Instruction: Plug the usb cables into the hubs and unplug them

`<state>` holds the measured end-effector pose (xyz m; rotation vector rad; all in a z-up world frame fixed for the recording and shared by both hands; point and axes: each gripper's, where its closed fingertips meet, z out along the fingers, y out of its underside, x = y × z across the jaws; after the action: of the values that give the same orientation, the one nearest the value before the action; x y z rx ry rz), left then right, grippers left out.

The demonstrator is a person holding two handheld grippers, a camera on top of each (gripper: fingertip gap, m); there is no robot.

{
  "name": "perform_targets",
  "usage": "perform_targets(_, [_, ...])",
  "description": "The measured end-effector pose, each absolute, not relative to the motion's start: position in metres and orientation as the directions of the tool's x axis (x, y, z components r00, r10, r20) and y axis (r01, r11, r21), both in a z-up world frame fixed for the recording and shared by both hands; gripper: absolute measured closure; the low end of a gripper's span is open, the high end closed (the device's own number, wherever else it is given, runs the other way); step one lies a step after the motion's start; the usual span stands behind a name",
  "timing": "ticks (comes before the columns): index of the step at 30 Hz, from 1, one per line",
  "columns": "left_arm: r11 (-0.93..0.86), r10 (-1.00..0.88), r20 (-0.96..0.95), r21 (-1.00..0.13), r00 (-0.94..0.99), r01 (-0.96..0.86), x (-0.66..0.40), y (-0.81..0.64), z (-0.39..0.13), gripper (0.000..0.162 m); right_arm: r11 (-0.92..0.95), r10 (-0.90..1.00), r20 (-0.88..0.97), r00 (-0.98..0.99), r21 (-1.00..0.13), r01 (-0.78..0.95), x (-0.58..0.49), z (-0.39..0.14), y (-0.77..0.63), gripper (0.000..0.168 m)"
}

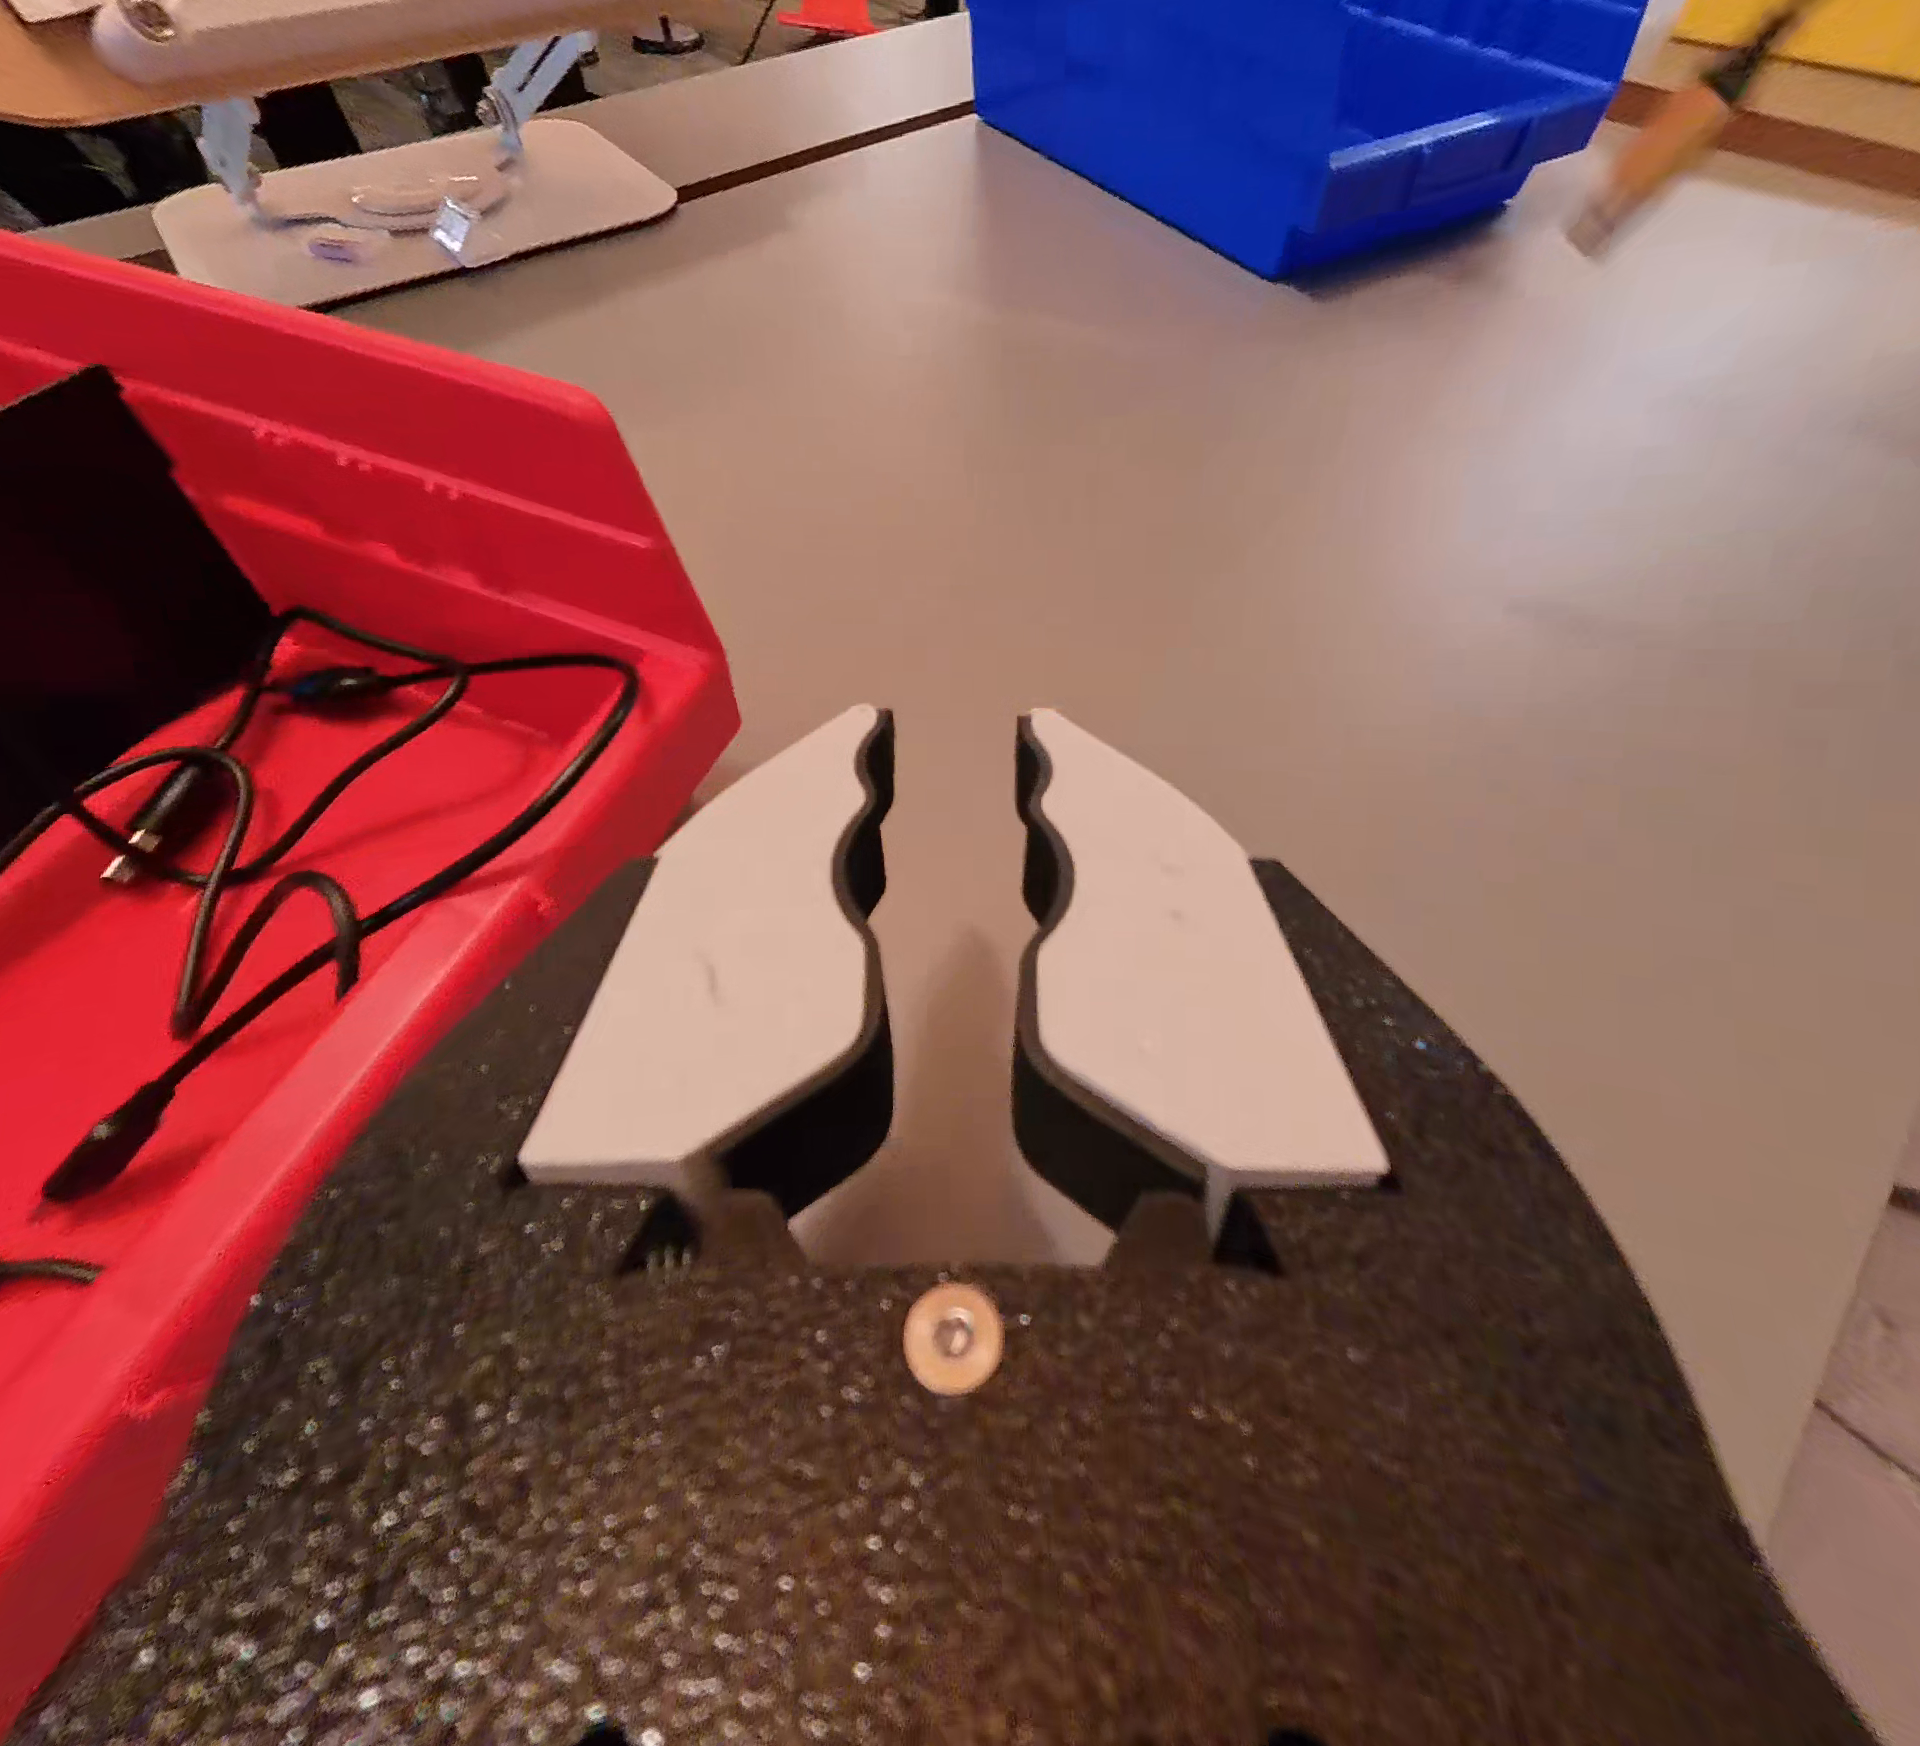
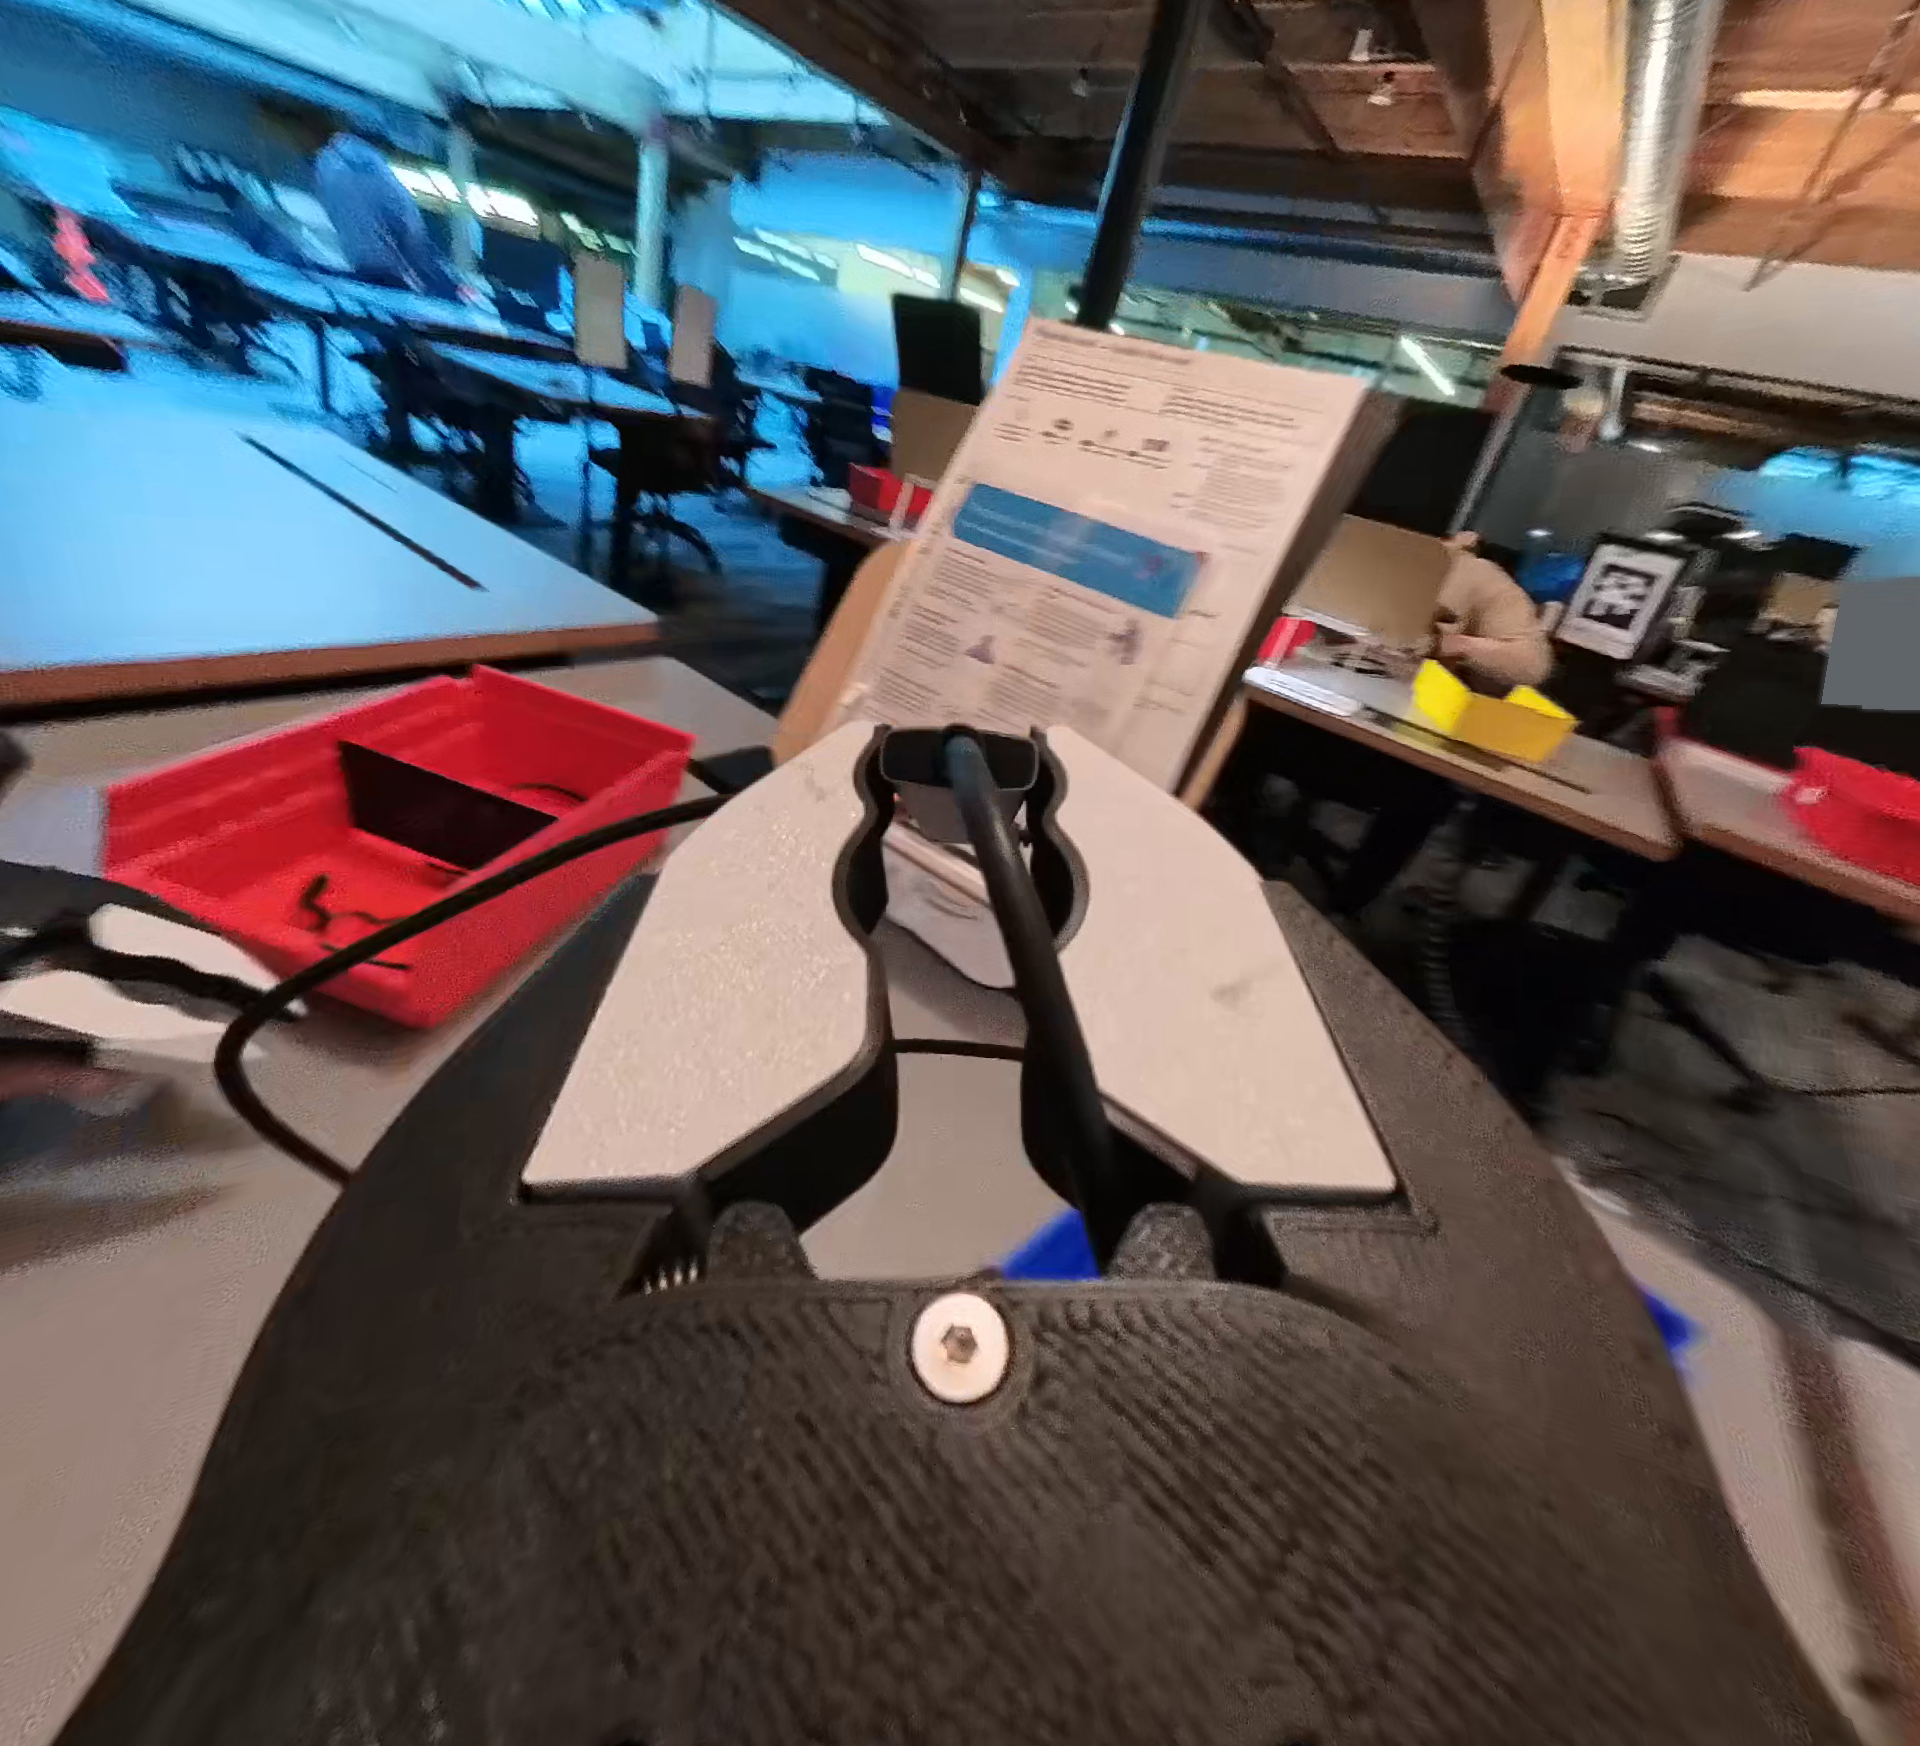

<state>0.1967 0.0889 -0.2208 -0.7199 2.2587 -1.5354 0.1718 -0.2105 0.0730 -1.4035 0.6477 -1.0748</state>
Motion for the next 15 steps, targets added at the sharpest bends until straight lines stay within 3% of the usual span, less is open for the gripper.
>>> perform_targets(8, [0.274, -0.546, 0.07, -0.927, -0.835, -0.256, 0.192, 0.082, -0.224, 0.142, -0.517, -0.792, 0.531, 0.302, -0.846, 0.13, 0.223, 0.12, -0.288, 0.143])
perform_targets(15, [0.284, -0.532, 0.079, -0.921, -0.843, -0.265, 0.188, 0.082, -0.228, 0.142, -0.632, -0.731, 0.601, 0.322, -0.775, 0.01, 0.269, 0.095, -0.333, 0.143])
